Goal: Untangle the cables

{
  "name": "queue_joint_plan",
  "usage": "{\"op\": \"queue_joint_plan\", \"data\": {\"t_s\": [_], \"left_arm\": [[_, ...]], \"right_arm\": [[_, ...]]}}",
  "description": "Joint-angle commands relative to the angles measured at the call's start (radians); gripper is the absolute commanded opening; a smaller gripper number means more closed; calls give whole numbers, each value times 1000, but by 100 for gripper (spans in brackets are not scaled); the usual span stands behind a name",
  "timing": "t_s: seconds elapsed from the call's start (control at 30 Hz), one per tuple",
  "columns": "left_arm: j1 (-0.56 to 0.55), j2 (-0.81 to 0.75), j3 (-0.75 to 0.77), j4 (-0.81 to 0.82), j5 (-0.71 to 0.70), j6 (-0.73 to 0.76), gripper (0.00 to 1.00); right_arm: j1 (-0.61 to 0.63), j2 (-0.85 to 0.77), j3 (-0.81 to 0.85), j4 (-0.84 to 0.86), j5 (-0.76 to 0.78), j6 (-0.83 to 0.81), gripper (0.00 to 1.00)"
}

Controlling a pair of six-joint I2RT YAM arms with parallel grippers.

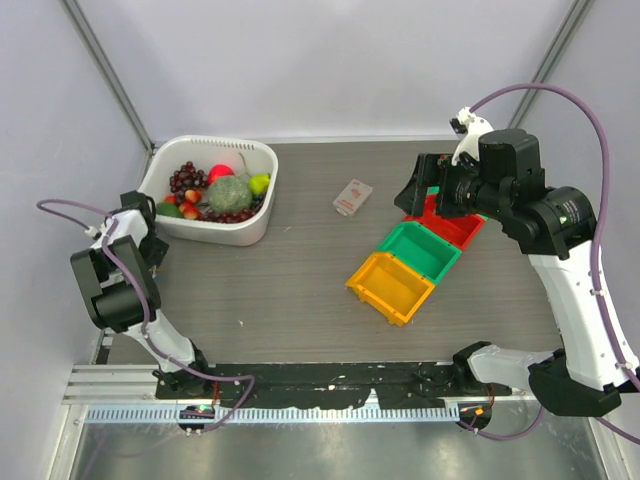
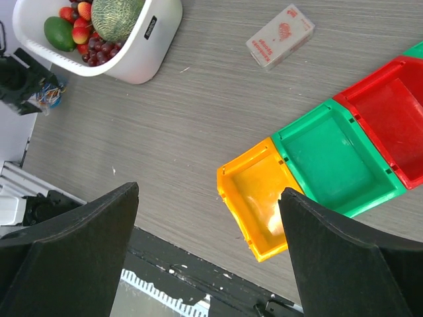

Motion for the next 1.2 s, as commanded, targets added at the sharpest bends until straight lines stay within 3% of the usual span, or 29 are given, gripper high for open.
{"op": "queue_joint_plan", "data": {"t_s": [0.0,0.17,0.23,0.3,0.43,0.53,0.67,0.7,0.8,0.87,0.97,1.07,1.13,1.17], "left_arm": [[-4,-22,-28,113,115,62,67],[-24,-203,-152,104,442,92,10],[-88,-312,-242,94,508,79,0],[-206,-429,-336,90,589,36,0],[-556,-645,-497,136,675,-162,0],[-768,-759,-552,239,682,-315,0],[-1004,-796,-525,253,608,-362,2],[-1032,-782,-526,268,629,-363,15],[-1083,-753,-525,323,698,-314,74],[-1115,-754,-497,317,714,-274,85],[-1118,-771,-442,226,700,-222,85],[-1116,-809,-393,74,555,-194,69],[-1118,-857,-433,61,453,-284,51],[-1115,-889,-483,102,456,-340,44]], "right_arm": [[5,4,6,39,-69,-5,93],[6,30,-58,56,-184,4,92],[9,47,-106,65,-184,21,92],[28,72,-143,68,-158,39,92],[110,144,-193,84,-65,72,92],[184,170,-247,122,15,96,93],[264,173,-351,260,17,171,93],[275,170,-365,301,22,180,93],[302,161,-465,409,20,223,93],[308,168,-511,456,-43,225,93],[324,176,-610,534,-160,237,88],[365,171,-704,642,-215,236,76],[394,191,-740,682,-210,231,59],[405,207,-749,690,-195,231,42]]}}
